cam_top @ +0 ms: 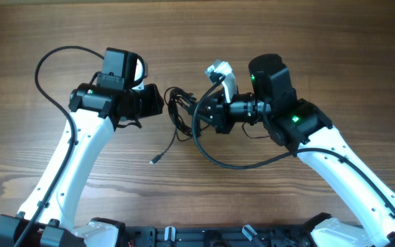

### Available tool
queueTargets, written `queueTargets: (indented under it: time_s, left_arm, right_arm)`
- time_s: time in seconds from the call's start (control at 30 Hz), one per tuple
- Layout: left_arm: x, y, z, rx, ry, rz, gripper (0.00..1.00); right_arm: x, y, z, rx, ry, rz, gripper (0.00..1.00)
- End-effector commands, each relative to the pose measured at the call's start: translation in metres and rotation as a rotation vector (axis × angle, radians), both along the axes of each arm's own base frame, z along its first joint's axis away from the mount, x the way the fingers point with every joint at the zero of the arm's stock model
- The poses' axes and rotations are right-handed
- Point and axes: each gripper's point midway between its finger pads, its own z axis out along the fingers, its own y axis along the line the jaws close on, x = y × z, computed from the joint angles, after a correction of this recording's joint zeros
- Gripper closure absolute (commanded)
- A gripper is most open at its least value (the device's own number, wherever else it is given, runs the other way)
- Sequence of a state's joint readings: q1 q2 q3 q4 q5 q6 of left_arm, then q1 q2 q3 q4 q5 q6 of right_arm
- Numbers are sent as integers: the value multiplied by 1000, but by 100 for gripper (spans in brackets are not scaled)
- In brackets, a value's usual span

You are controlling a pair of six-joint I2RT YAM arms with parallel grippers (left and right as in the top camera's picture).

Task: Untangle cables

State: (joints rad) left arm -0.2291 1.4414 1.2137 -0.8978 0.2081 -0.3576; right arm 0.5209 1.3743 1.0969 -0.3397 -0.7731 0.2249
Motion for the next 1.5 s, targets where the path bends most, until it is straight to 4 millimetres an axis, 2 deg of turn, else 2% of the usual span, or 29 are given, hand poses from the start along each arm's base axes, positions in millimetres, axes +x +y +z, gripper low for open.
queueTargets:
  time_s: [0.0, 0.1, 0.3, 0.43, 0.53, 0.7, 0.83, 1.03, 1.07, 1.1, 1.13, 1.23, 1.33, 1.4, 1.47]
  left_arm:
    - [-2, -7, 12, -43, -22, -21, 61]
    - [1, -14, 16, -77, -38, -37, 61]
    - [15, -38, 35, -191, -130, -110, 52]
    - [17, -41, 38, -192, -150, -123, 37]
    - [22, -42, 42, -186, -187, -145, 35]
    - [28, -44, 40, -188, -197, -146, 52]
    - [31, -45, 28, -183, -164, -143, 55]
    - [29, -44, 18, -177, -129, -141, 60]
    - [29, -44, 18, -176, -125, -140, 69]
    - [26, -43, 16, -174, -111, -139, 83]
    - [24, -43, 15, -172, -101, -139, 86]
    - [17, -41, 10, -165, -65, -136, 87]
    - [10, -39, 6, -158, -28, -133, 81]
    - [6, -38, 4, -155, -8, -132, 81]
    - [2, -37, 1, -151, 12, -130, 94]
  right_arm:
    - [18, -8, 6, -56, -91, -84, 96]
    - [20, -9, 4, -69, -95, -95, 96]
    - [20, -9, 4, -67, -93, -94, 96]
    - [17, -7, 5, -55, -88, -76, 96]
    - [9, -3, 9, -28, -73, -34, 96]
    - [-1, 1, 14, 10, -55, 23, 96]
    - [-13, 7, 23, 66, -44, 97, 96]
    - [-12, 9, 29, 93, -27, 91, 96]
    - [-12, 9, 29, 94, -29, 90, 96]
    - [-11, 9, 29, 93, -29, 88, 96]
    - [-10, 8, 29, 88, -31, 81, 96]
    - [-5, 7, 26, 73, -39, 54, 96]
    - [-3, 6, 25, 65, -44, 42, 96]
    - [-1, 5, 24, 57, -46, 28, 96]
    - [4, 3, 21, 37, -50, -1, 96]
